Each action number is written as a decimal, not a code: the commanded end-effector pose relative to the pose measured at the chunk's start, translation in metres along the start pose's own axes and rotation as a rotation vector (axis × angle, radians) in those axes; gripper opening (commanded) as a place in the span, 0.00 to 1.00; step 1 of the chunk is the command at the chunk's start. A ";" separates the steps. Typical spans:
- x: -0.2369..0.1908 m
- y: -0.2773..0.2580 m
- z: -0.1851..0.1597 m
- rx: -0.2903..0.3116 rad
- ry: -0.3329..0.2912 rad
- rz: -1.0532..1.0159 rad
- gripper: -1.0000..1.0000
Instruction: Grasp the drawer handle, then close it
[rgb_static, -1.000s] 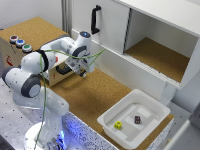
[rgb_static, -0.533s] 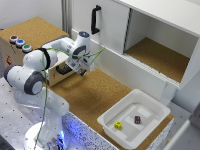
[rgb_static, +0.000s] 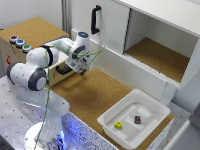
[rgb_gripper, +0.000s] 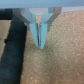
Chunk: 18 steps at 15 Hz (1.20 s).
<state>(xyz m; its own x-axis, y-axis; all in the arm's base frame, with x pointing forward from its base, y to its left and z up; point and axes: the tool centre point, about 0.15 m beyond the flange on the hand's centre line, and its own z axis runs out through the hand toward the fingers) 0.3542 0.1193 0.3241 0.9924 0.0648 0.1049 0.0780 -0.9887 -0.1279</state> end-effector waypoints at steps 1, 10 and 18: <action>0.024 -0.045 0.017 -0.011 -0.042 -0.056 0.00; 0.031 -0.118 0.023 0.009 -0.043 -0.134 0.00; 0.042 -0.183 0.019 0.083 -0.041 -0.234 0.00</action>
<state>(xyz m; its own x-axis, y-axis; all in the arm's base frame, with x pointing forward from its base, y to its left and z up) 0.3646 0.2586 0.3294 0.9520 0.2635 0.1558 0.2887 -0.9422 -0.1702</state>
